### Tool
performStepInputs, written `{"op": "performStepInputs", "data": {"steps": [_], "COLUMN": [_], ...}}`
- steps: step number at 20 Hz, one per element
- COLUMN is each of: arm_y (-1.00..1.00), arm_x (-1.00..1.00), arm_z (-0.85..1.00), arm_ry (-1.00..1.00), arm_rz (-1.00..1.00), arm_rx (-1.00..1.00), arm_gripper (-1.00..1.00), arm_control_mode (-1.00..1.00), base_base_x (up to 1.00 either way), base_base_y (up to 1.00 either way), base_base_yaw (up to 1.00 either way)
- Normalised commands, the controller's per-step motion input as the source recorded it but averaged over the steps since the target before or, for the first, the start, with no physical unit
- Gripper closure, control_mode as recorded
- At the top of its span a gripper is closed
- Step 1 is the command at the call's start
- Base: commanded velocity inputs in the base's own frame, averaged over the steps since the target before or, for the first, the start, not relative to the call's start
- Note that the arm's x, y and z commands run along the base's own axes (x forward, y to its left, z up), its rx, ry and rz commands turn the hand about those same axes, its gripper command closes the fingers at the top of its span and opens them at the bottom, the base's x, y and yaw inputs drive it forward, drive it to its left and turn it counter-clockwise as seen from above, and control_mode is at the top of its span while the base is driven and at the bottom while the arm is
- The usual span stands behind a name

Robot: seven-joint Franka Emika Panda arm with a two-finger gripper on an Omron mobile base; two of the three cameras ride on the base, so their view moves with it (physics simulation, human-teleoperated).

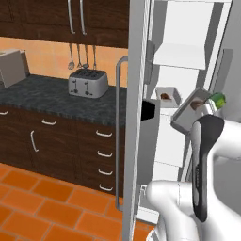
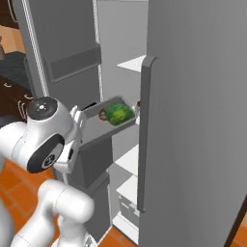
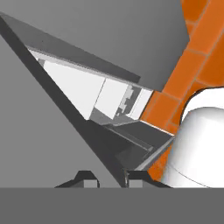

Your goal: Take the meat container that has the chicken drumstick and place it on the second highest rack of the freezer. Then take the vegetable container that has the broccoli and mushroom and place it on the highest rack of the freezer.

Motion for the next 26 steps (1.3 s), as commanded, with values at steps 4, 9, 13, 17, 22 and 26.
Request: {"op": "performStepInputs", "data": {"steps": [4, 9, 13, 17, 22, 26], "arm_y": [-0.05, -0.13, -0.34, -0.35, -0.01, -0.20], "arm_x": [0.84, 0.99, 0.86, 0.47, 0.43, 0.97], "arm_z": [0.96, 0.79, 0.50, 0.37, 0.02, -0.02], "arm_ry": [-0.30, -0.17, 0.00, 0.24, 0.06, 0.00], "arm_rz": [0.02, 0.08, 0.18, 0.17, 0.00, -0.05], "arm_rx": [-0.16, -0.12, -0.03, 0.00, -0.08, -0.06], "arm_gripper": [1.00, 1.00, 1.00, 1.00, 1.00, 1.00], "arm_control_mode": [-1.00, -1.00, -1.00, -1.00, -1.00, -1.00], "base_base_x": [0.00, 0.00, 0.00, 0.00, 0.00, 0.00], "base_base_y": [0.00, 0.00, 0.00, 0.00, 0.00, 0.00], "base_base_yaw": [0.00, 0.00, 0.00, 0.00, 0.00, 0.00]}}
